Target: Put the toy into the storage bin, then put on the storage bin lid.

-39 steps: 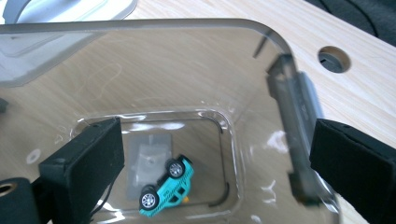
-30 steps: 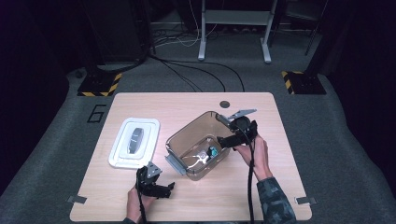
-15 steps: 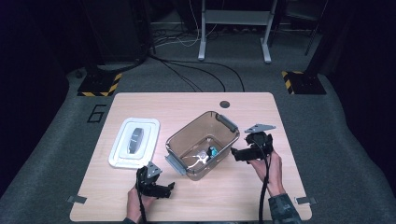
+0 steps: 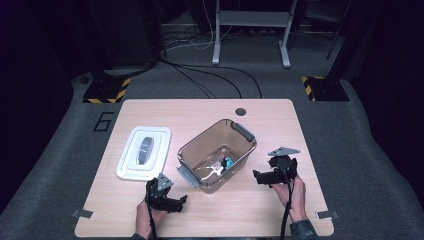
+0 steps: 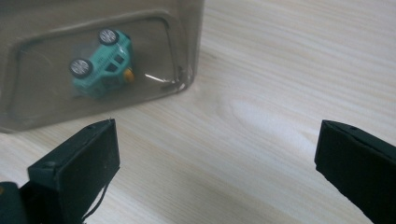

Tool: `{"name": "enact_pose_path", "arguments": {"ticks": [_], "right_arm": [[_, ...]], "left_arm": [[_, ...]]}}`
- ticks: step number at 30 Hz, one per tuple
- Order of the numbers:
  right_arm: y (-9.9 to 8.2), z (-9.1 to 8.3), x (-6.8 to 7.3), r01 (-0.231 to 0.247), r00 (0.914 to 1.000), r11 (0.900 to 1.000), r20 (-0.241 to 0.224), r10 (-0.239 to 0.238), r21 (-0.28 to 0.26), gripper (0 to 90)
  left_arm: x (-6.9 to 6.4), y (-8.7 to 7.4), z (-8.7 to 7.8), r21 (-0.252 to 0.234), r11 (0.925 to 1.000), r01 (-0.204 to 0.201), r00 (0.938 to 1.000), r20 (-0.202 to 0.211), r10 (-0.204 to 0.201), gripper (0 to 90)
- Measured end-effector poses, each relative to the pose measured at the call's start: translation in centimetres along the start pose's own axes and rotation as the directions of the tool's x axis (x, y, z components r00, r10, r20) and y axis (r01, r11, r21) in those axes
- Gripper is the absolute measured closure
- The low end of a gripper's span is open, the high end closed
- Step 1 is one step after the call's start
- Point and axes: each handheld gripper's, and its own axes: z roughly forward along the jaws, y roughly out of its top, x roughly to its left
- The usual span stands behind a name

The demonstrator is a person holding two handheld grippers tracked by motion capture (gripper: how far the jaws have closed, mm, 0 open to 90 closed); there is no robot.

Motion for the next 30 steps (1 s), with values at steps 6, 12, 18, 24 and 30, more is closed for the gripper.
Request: {"name": "enact_pose_path", "arguments": {"ticks": [6, 12, 18, 24, 30], "right_arm": [[-2.7, 1.8, -0.5, -0.032, 0.9992, 0.9993, 0.025, 0.031, 0.018, 0.0], [-4.2, 2.8, -0.7, -0.036, 0.9972, 0.9992, 0.066, 0.034, 0.017, 0.0], [-5.2, 3.6, -1.0, -0.041, 0.9924, 0.9988, 0.117, 0.038, 0.028, 0.0], [-5.6, 4.0, -1.6, -0.066, 0.9904, 0.9976, 0.123, 0.063, 0.019, 0.0], [-6.1, 4.2, -2.0, -0.088, 0.9905, 0.9961, 0.105, 0.088, -0.006, 0.0]], "left_arm": [[0.0, 0.0, 0.0, 0.000, 1.0000, 0.000, 1.0000, 0.000, 0.000, 0.7], [0.0, 0.0, 0.0, 0.000, 1.0000, 0.000, 1.0000, 0.000, 0.000, 0.7], [0.0, 0.0, 0.0, 0.000, 1.0000, 0.003, 1.0000, 0.001, -0.003, 0.8], [-0.1, 0.0, 0.1, -0.008, 0.9999, 0.008, 1.0000, -0.004, -0.008, 0.8], [0.0, 0.0, 0.1, -0.008, 1.0000, 0.005, 1.0000, -0.002, -0.005, 0.8]]}}
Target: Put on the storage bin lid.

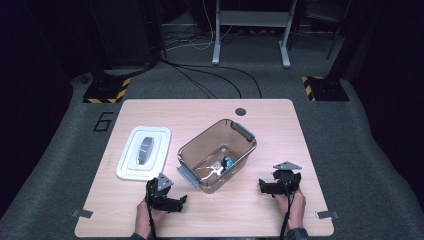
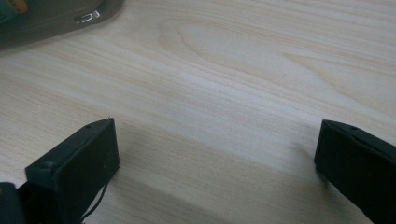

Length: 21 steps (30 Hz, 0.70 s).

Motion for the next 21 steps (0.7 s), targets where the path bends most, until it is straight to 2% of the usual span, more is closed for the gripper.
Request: {"name": "enact_pose_path", "arguments": {"ticks": [5, 11, 14, 15, 19, 21], "right_arm": [[-0.33, -0.01, -0.08, 0.011, 0.9999, 0.9995, 0.001, -0.011, -0.031, 0.0], [-0.45, -0.02, -0.07, 0.008, 1.0000, 0.9993, 0.001, -0.008, -0.038, 0.0], [-0.45, -0.03, -0.08, 0.008, 1.0000, 0.9993, 0.002, -0.008, -0.037, 0.0], [-0.45, -0.02, -0.08, 0.008, 1.0000, 0.9993, 0.002, -0.008, -0.037, 0.0], [-0.44, -0.02, -0.10, 0.010, 0.9999, 0.9993, 0.000, -0.010, -0.037, 0.0], [-0.45, -0.03, -0.12, 0.013, 0.9999, 0.9992, -0.002, -0.013, -0.037, 0.0]], "left_arm": [[0.20, 0.10, -0.02, 0.012, 0.9998, -0.016, 0.9998, 0.013, 0.016, 0.6], [0.29, 0.19, 0.06, 0.013, 0.9998, -0.018, 0.9998, 0.013, 0.017, 0.5], [0.28, 0.33, 0.06, 0.023, 0.9996, -0.013, 0.9999, 0.006, 0.013, 0.6], [0.25, 0.38, 0.10, 0.021, 0.9998, 0.000, 1.0000, 0.005, 0.000, 0.6], [0.50, 0.58, -0.07, 0.040, 0.9992, 0.000, 1.0000, 0.006, -0.001, 1.3], [0.85, 0.78, -0.57, 0.030, 0.9995, 0.007, 1.0000, 0.001, -0.007, 1.2]]}}
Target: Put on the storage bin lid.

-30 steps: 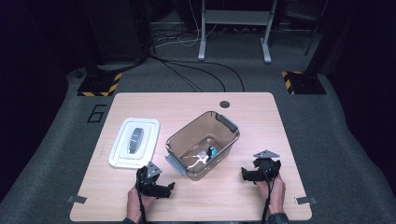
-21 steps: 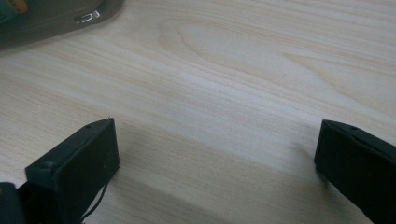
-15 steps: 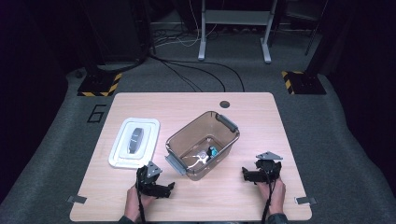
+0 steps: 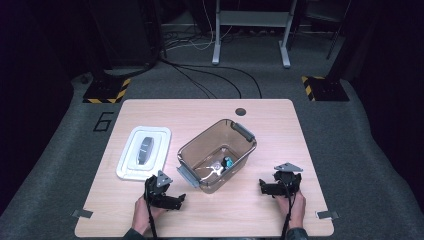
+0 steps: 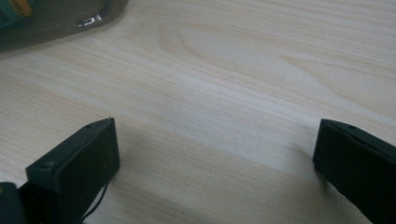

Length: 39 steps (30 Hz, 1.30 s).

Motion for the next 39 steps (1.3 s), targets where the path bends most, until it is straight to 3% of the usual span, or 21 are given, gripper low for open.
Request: {"name": "enact_pose_path", "arguments": {"ticks": [11, 17, 21, 26, 29, 34, 39], "right_arm": [[0.0, 0.0, 0.0, 0.000, 1.0000, 1.0000, -0.003, 0.000, 0.000, 0.0], [0.0, 0.0, 0.0, 0.001, 1.0000, 1.0000, -0.004, -0.001, -0.001, 0.1], [0.0, 0.0, 0.0, 0.005, 1.0000, 1.0000, -0.007, -0.005, -0.001, 0.3], [0.0, 0.0, 0.0, 0.005, 1.0000, 1.0000, -0.007, -0.005, 0.000, 0.3], [0.0, 0.0, 0.0, 0.006, 1.0000, 1.0000, -0.008, -0.006, 0.000, 0.3], [0.0, 0.0, 0.0, 0.009, 0.9999, 1.0000, -0.006, -0.009, 0.000, 0.3], [0.0, 0.0, 0.0, 0.010, 0.9999, 1.0000, -0.007, -0.010, 0.000, 0.3]], "left_arm": [[2.3, 1.1, -1.8, -0.031, 0.9989, 0.035, 0.9972, -0.066, -0.037, 0.7], [3.8, 1.8, -2.2, -0.050, 0.9961, 0.072, 0.9912, -0.108, -0.077, 1.0], [5.0, 2.4, -2.4, -0.062, 0.9944, 0.085, 0.9860, -0.138, -0.093, 2.0], [7.1, 2.7, -2.3, -0.055, 0.9924, 0.110, 0.9741, -0.193, -0.119, 2.0], [7.9, 2.8, -2.2, -0.052, 0.9906, 0.127, 0.9710, -0.198, -0.135, 2.0], [9.7, 3.1, -1.7, -0.050, 0.9859, 0.160, 0.9563, -0.240, -0.167, 2.0], [10.8, 3.5, -1.4, -0.041, 0.9837, 0.175, 0.9495, -0.257, -0.180, 1.4]]}}
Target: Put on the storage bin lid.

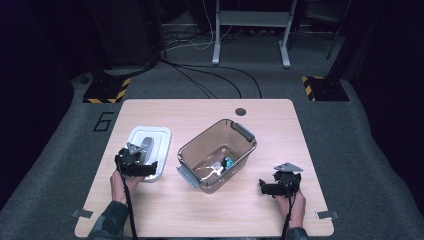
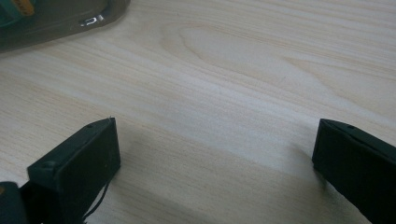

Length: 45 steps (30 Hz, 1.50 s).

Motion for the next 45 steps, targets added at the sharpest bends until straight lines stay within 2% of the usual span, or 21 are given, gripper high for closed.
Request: {"name": "enact_pose_path", "arguments": {"ticks": [2, 6, 9, 13, 15, 19, 20, 24, 27, 28, 32, 37, 44, 45], "right_arm": [[0.0, 0.0, 0.0, -0.001, 1.0000, 1.0000, 0.000, 0.001, 0.000, 0.3], [0.0, 0.0, 0.0, 0.000, 1.0000, 1.0000, -0.001, 0.000, 0.000, 0.3], [0.0, 0.0, 0.0, 0.000, 1.0000, 1.0000, 0.000, 0.000, 0.000, 0.3], [0.0, 0.0, 0.0, 0.000, 1.0000, 1.0000, 0.000, 0.000, 0.000, 0.3], [0.0, 0.0, 0.0, 0.000, 1.0000, 1.0000, 0.000, 0.000, 0.000, 0.3], [0.0, 0.0, 0.0, 0.000, 1.0000, 1.0000, 0.000, 0.000, 0.000, 0.4], [0.0, 0.0, 0.0, 0.000, 1.0000, 1.0000, 0.000, 0.000, 0.000, 0.3], [0.0, 0.0, 0.0, 0.000, 1.0000, 1.0000, 0.000, 0.000, 0.000, 0.4], [0.0, 0.0, 0.0, 0.000, 1.0000, 1.0000, 0.000, 0.000, 0.000, 0.4], [0.0, 0.0, 0.0, 0.001, 1.0000, 1.0000, 0.000, -0.001, 0.000, 0.4], [0.0, 0.0, 0.0, 0.000, 1.0000, 1.0000, -0.002, 0.000, 0.000, 0.7], [0.0, 0.0, 0.0, 0.000, 1.0000, 1.0000, -0.002, 0.000, 0.000, 0.7], [0.0, 0.0, 0.0, 0.001, 1.0000, 1.0000, -0.003, -0.001, -0.001, 1.0], [0.0, 0.0, 0.0, 0.000, 1.0000, 1.0000, -0.003, 0.000, -0.001, 1.0]], "left_arm": [[0.6, 0.4, 0.5, 0.002, 1.0000, 0.007, 0.9997, -0.025, -0.007, 1.3], [1.1, 0.8, 1.0, 0.014, 0.9996, 0.023, 0.9990, -0.039, -0.022, 0.4], [1.4, 1.3, 1.9, 0.028, 0.9994, 0.021, 0.9966, -0.080, -0.018, 0.4], [1.7, 1.7, 2.7, 0.051, 0.9984, 0.025, 0.9959, -0.089, -0.021, 0.4], [1.7, 2.0, 3.0, 0.046, 0.9986, 0.027, 0.9954, -0.092, -0.023, 2.4], [1.7, 2.0, 3.7, 0.059, 0.9979, 0.027, 0.9958, -0.089, -0.021, 22.1], [1.8, 1.9, 3.9, 0.059, 0.9979, 0.029, 0.9958, -0.089, -0.024, 30.6], [2.0, 1.8, 4.4, 0.037, 0.9980, 0.051, 0.9943, -0.096, -0.047, 40.7], [2.0, 1.8, 4.5, 0.022, 0.9986, 0.048, 0.9951, -0.087, -0.046, 45.4], [2.1, 1.8, 4.5, 0.009, 0.9986, 0.052, 0.9960, -0.074, -0.051, 53.5], [2.0, 1.8, 4.3, -0.017, 0.9988, 0.046, 0.9969, -0.062, -0.047, 63.6], [2.3, 1.6, 4.3, -0.030, 0.9977, 0.061, 0.9974, -0.037, -0.062, 66.5], [2.7, 1.6, 3.3, -0.040, 0.9980, 0.049, 0.9988, -0.004, -0.049, 66.8], [2.6, 1.7, 3.0, -0.057, 0.9971, 0.050, 0.9987, 0.005, -0.050, 66.8]]}}
